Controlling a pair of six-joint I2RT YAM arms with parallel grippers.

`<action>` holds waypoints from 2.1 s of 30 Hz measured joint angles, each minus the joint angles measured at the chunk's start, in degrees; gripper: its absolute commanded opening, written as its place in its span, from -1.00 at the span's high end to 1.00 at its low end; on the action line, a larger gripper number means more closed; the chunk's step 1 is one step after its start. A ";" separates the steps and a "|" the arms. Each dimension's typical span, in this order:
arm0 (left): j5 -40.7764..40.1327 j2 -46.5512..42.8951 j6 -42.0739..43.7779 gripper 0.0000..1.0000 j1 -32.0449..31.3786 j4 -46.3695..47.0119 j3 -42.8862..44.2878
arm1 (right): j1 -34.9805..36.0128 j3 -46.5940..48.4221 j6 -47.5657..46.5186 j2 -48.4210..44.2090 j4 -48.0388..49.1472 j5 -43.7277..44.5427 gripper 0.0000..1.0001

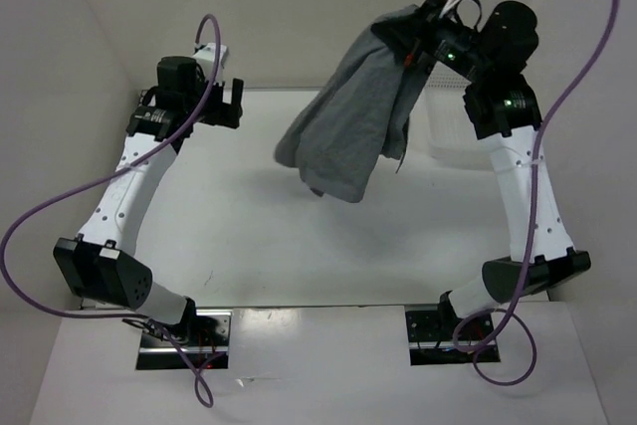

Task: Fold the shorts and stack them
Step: Move the shorts to the center of the board

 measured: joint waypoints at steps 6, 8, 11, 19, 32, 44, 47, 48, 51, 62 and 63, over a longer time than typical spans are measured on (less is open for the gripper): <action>-1.42 -0.55 0.00 -1.00 4.79 0.04 -3.67 | 12.20 -0.79 -1.55 6.73 -2.97 1.62 1.00; -1.60 -0.55 0.00 -1.00 4.96 -0.07 -4.76 | 15.91 -1.64 -0.48 9.68 -3.32 2.10 1.00; -1.95 -0.55 0.00 -1.00 4.94 0.02 -6.29 | 18.12 -4.13 -1.38 13.97 -5.42 4.35 0.48; -2.45 1.75 0.00 -1.00 4.87 0.76 -8.22 | 15.85 -27.56 -14.38 15.56 -12.24 18.97 -0.99; -0.83 28.11 0.00 -1.00 4.57 4.94 -4.55 | 11.43 -42.53 -13.49 12.98 -12.41 20.98 -0.99; 8.28 43.91 -0.02 -1.00 1.99 5.42 23.76 | 18.97 -49.24 -15.34 13.66 -10.99 21.66 -0.72; 9.07 45.86 0.00 -1.00 0.74 6.16 25.33 | 20.48 -49.44 -15.10 15.15 -10.08 24.57 -0.58; 9.49 46.71 -0.02 -1.00 0.35 6.10 25.33 | 21.24 -49.44 -14.80 15.78 -9.62 25.75 -0.48; 10.01 49.62 0.00 -0.82 -1.09 5.88 25.07 | 23.63 -49.42 -13.68 18.03 -8.39 28.28 -0.22; 10.40 51.69 -0.33 1.00 -2.12 6.29 21.97 | 22.21 -47.45 -11.76 20.79 -6.12 33.77 1.00; 10.29 51.45 -0.22 1.00 -1.88 6.71 21.42 | 21.22 -46.49 -12.17 21.18 -6.51 34.36 1.00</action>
